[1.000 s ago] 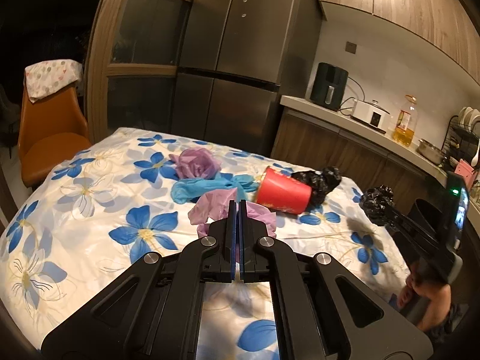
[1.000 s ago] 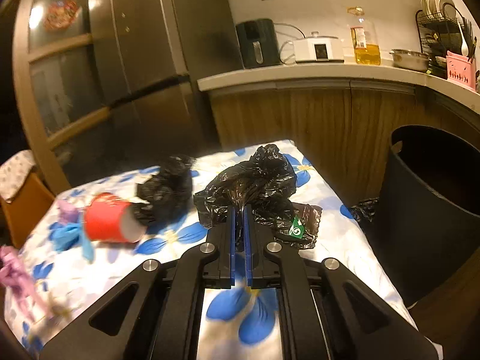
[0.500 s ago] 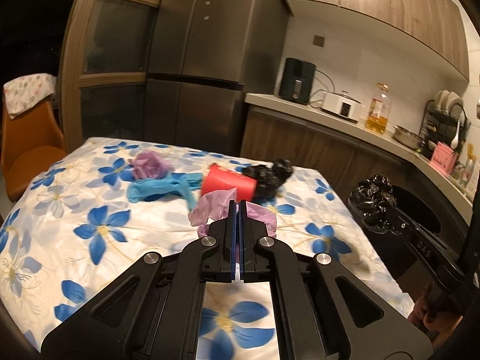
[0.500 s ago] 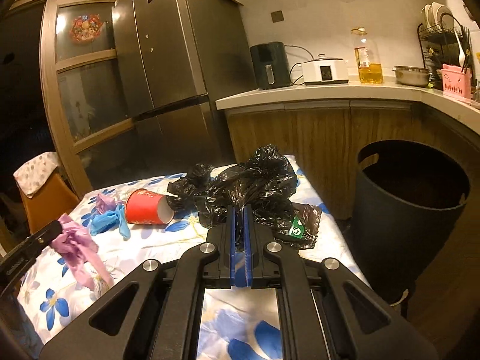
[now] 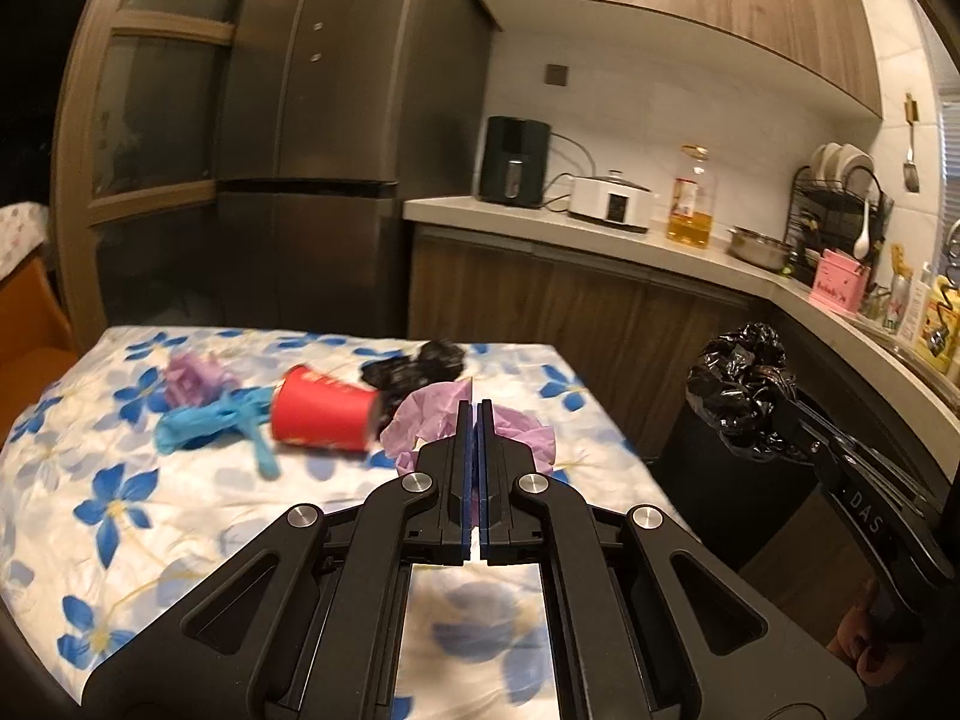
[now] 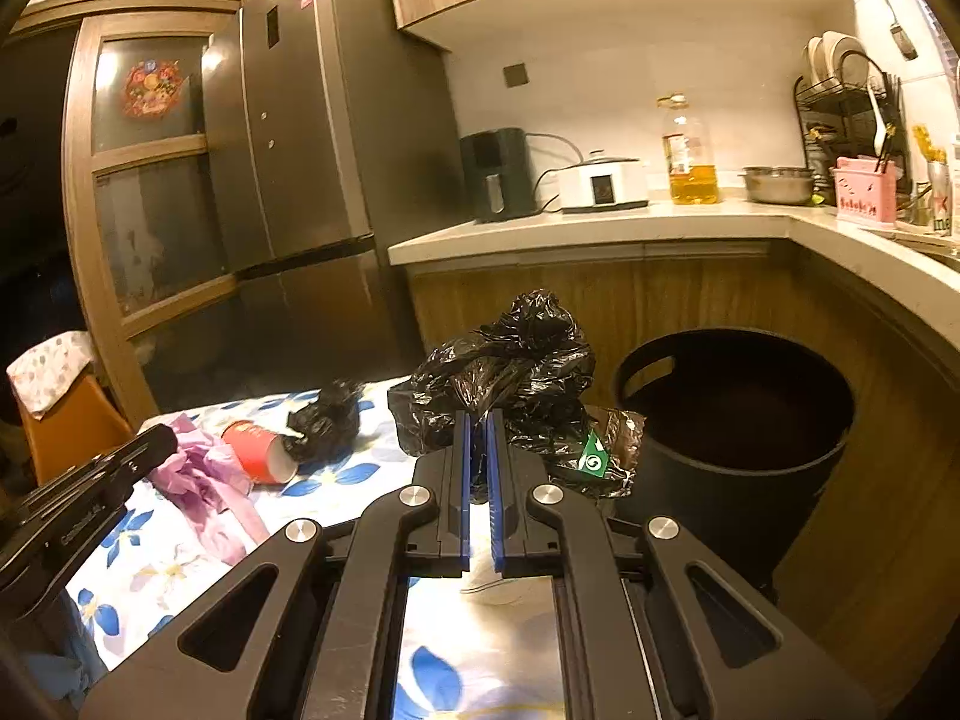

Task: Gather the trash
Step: 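Carry the pink glove and black bag over the black bin with both grippers, then open both grippers to drop the pink glove and black bag into the bin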

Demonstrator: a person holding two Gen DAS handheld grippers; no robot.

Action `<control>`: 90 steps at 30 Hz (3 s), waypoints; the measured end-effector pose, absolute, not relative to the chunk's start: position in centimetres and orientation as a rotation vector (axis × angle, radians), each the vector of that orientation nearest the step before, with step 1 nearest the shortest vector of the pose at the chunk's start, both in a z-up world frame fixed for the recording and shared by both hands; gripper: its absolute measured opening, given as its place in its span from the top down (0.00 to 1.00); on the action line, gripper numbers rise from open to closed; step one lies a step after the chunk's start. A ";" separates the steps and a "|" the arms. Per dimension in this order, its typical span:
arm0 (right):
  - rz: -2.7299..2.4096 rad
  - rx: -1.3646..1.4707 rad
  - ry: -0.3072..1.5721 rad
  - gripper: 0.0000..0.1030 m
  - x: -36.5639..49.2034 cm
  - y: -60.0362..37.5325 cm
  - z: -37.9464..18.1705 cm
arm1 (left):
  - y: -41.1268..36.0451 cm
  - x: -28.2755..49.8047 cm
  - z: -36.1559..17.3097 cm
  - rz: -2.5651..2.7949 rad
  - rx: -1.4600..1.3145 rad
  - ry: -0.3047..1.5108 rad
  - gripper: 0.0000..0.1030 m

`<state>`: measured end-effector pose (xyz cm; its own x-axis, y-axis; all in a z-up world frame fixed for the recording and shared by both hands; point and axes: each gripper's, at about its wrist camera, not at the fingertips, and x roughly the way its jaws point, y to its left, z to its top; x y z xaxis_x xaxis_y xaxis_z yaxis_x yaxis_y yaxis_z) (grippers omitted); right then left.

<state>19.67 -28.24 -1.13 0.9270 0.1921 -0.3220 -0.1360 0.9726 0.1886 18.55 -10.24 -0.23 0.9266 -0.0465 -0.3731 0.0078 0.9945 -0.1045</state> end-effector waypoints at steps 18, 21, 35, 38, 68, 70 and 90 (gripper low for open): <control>0.070 0.190 0.303 0.94 19.6 -33.2 -0.2 | -16.7 21.6 0.2 -0.129 -0.044 0.390 1.00; 0.054 0.195 0.297 0.94 19.5 -34.0 -0.1 | -17.6 21.9 0.3 -0.142 -0.036 0.388 1.00; -0.031 0.218 0.275 0.94 19.2 -37.3 0.5 | -21.7 23.0 1.2 -0.212 0.000 0.366 1.00; -0.050 0.226 0.268 0.94 19.3 -38.1 0.7 | -22.7 23.4 1.5 -0.231 0.005 0.359 1.00; -0.094 0.236 0.237 0.94 23.1 -41.9 0.7 | -32.4 29.5 1.4 -0.448 0.013 0.307 1.00; -0.093 0.233 0.239 0.94 23.4 -41.9 0.7 | -32.4 29.9 1.3 -0.448 0.005 0.311 1.00; -0.096 0.233 0.266 0.94 24.7 -42.4 0.3 | -32.8 31.8 -0.3 -0.497 -0.001 0.379 0.98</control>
<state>24.75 -42.43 0.27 0.9604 -0.0635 -0.2711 0.1248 0.9686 0.2152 31.79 -32.79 -0.34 0.8111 -0.4655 -0.3542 0.4650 0.8805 -0.0922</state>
